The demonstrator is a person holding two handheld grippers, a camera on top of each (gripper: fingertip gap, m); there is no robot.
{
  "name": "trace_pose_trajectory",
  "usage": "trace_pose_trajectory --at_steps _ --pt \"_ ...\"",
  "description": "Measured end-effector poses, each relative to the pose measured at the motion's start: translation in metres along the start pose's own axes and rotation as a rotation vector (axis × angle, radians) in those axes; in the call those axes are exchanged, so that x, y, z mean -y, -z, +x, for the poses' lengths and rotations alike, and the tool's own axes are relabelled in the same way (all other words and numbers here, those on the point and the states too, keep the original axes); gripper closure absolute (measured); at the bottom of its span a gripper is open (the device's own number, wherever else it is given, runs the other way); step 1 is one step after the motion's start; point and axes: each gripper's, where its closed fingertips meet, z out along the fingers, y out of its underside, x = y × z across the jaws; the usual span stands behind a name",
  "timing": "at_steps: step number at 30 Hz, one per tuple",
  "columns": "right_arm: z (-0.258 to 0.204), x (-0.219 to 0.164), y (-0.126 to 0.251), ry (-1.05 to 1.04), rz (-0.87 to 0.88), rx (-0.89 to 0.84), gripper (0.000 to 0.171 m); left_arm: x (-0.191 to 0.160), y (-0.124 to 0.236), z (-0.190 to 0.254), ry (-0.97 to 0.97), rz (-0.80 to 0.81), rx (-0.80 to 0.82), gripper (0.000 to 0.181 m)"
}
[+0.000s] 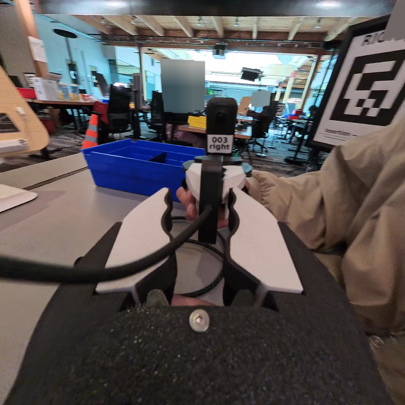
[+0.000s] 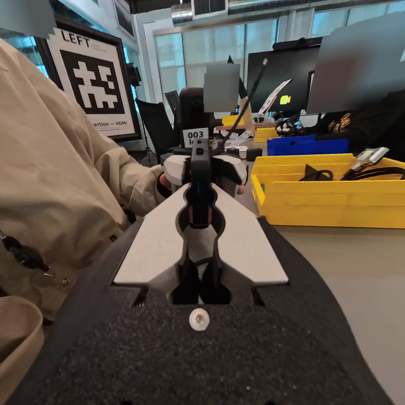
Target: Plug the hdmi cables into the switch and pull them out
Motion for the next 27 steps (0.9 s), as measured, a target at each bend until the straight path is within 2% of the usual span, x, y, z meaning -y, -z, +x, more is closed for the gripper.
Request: trace_pose_trajectory --at_steps 2,3,6,16,22,27 --pt "-0.004 -0.01 -0.005 0.009 -0.054 0.014 0.158 -0.002 0.0 0.007 -0.001 -0.01 -0.041 0.144" --pt "-0.006 -0.017 -0.008 0.025 -0.092 0.013 0.158 -0.003 0.0 0.011 -0.006 -0.013 -0.063 0.155" --pt "-0.008 -0.03 -0.015 0.077 -0.189 -0.004 0.158 -0.005 -0.001 0.021 -0.021 -0.02 -0.115 0.166" --pt "-0.005 -0.058 -0.008 0.142 -0.481 -0.027 0.159 -0.038 0.004 0.017 -0.246 -0.241 -0.086 0.167" --pt "-0.007 -0.059 -0.006 0.096 -0.48 -0.009 0.159 -0.04 0.002 0.017 -0.248 -0.272 -0.076 0.165" --pt "0.014 -0.053 -0.005 0.105 -0.414 -0.138 0.155 -0.033 0.008 -0.002 -0.33 -0.231 0.055 0.167"
